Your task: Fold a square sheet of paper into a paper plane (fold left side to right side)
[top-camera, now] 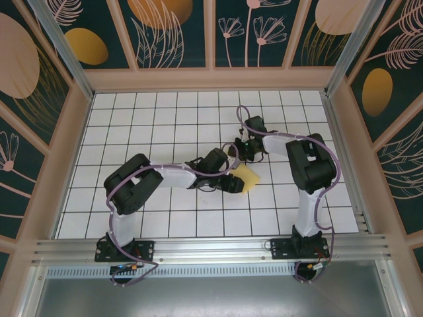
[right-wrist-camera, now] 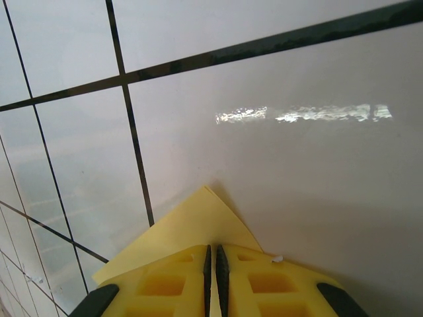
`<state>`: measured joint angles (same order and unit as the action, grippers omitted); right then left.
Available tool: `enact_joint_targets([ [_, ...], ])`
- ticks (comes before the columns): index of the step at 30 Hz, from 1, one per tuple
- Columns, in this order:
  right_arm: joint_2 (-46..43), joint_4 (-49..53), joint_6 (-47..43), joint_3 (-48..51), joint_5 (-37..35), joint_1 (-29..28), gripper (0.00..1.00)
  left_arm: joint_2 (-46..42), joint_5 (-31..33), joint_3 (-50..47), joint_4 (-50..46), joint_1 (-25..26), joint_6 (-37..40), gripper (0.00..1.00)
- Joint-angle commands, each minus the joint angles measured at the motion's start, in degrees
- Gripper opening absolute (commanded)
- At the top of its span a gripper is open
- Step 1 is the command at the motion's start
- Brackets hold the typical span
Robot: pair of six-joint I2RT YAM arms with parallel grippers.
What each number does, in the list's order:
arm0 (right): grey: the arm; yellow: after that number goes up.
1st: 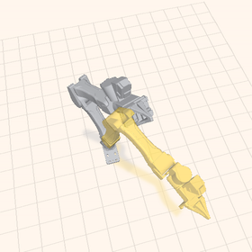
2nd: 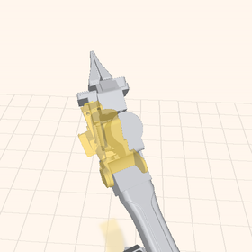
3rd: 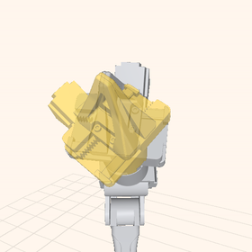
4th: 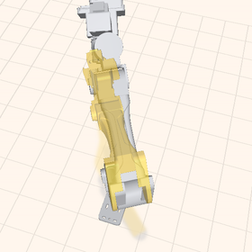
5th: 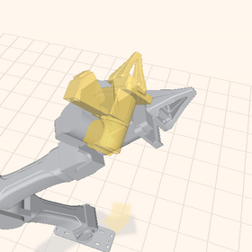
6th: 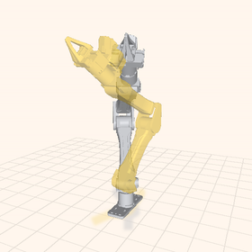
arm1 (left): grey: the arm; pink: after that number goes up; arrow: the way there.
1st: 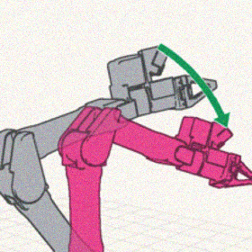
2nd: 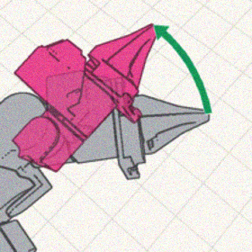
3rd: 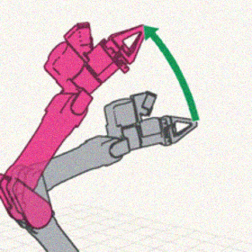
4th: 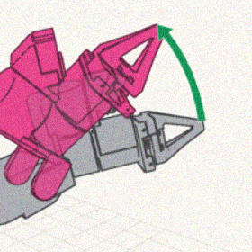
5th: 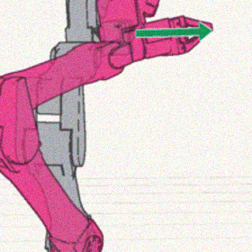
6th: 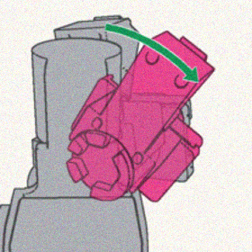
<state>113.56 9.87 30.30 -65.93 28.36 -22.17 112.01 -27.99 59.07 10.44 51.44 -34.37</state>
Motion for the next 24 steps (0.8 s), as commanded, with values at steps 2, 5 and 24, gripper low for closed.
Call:
enact_joint_targets([
  [2, 3.69, 3.16, -0.96, 2.78, -1.90, -1.12, 0.17, 1.71, -0.39, 1.57, -0.99, 1.69, -1.05, 0.48],
  [5, 3.74, 3.05, -1.11, 2.91, -1.81, -1.17, 0.17, 2.15, -0.02, 1.92, -1.43, 2.50, -1.14, 0.48],
  [24, 3.26, 1.57, -0.43, 4.32, -1.38, -1.47, 0.17, 2.98, -0.42, 3.32, -2.10, 4.94, -1.14, 0.50],
])
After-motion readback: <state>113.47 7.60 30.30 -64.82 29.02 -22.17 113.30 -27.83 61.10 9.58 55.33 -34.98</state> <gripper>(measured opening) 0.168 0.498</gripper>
